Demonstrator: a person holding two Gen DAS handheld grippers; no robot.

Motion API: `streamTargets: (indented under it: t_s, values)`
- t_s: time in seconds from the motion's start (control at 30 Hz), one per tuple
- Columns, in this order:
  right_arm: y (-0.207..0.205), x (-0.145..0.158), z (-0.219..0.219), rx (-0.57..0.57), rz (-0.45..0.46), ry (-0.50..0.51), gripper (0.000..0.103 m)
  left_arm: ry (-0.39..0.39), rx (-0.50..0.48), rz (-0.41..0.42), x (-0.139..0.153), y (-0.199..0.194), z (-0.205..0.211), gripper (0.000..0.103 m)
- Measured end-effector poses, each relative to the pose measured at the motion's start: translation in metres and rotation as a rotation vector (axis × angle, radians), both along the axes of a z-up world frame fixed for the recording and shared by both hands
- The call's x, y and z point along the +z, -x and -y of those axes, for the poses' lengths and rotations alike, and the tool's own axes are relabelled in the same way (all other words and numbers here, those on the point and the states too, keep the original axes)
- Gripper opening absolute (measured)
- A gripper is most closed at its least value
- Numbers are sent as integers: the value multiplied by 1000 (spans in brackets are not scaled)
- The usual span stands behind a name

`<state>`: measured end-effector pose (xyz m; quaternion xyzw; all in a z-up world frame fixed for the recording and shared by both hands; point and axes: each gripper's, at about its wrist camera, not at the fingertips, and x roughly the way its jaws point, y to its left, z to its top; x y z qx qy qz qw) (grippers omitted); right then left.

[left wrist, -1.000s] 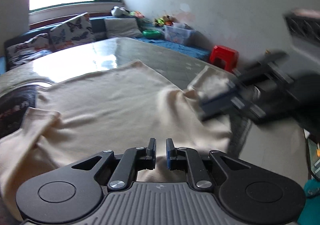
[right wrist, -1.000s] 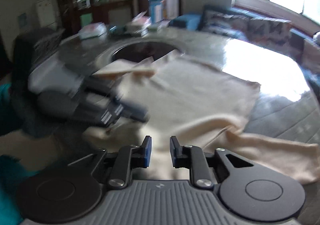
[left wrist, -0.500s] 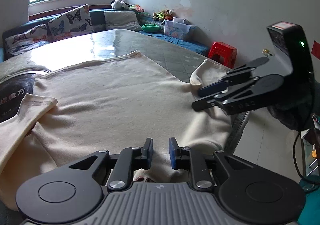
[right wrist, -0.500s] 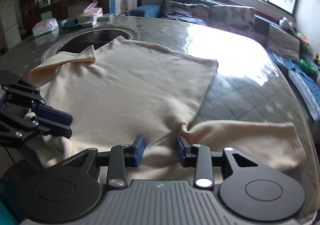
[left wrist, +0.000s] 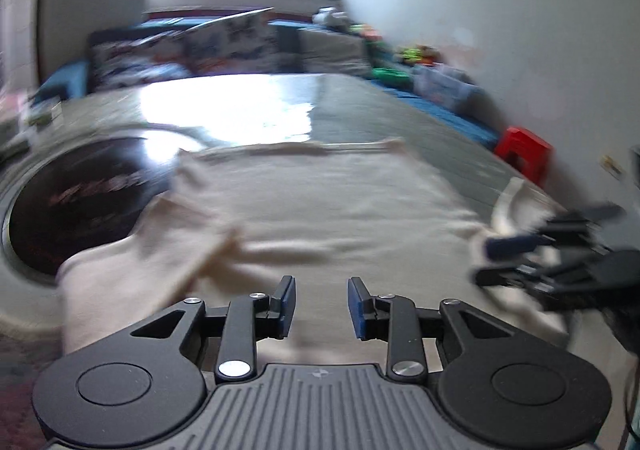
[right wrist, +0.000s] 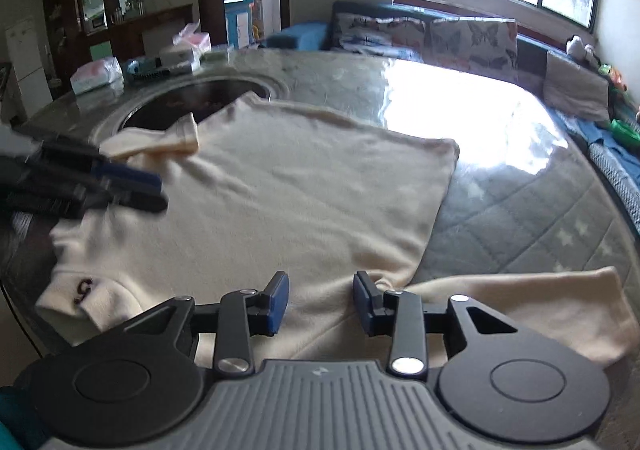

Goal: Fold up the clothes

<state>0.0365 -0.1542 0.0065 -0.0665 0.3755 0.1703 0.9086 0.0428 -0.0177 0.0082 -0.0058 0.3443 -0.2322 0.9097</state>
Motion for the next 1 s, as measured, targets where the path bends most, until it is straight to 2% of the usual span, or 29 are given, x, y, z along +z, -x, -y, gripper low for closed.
streamTargets:
  t_s: [0.27, 0.4, 0.43, 0.47, 0.57, 0.7, 0.8, 0.87, 1.0]
  values:
    - [0, -2, -2, 1, -1, -2, 43, -15, 157, 31, -7, -6, -33, 31]
    - [0, -3, -2, 1, 0, -4, 44, -89, 209, 118, -5, 5, -27, 33]
    - [0, -3, -2, 1, -1, -5, 45, -125, 231, 140, -6, 8, -25, 40]
    - [0, -3, -2, 2, -1, -6, 45, -152, 256, 159, -7, 9, -24, 41]
    - [-1, -3, -2, 3, -2, -8, 47, -203, 302, 185, -10, 11, -25, 41]
    - [0, -3, -3, 6, 0, -6, 50, -290, 292, 227, -14, 15, -16, 44]
    - [0, -4, -2, 7, 2, -7, 52, -212, 271, 161, -13, 10, -21, 45]
    - [0, -4, -2, 6, 2, -8, 52, -215, 303, 157, -11, 6, -23, 46]
    - [0, -4, -3, 8, 3, -9, 52, -287, 401, 209, -12, 9, -28, 48]
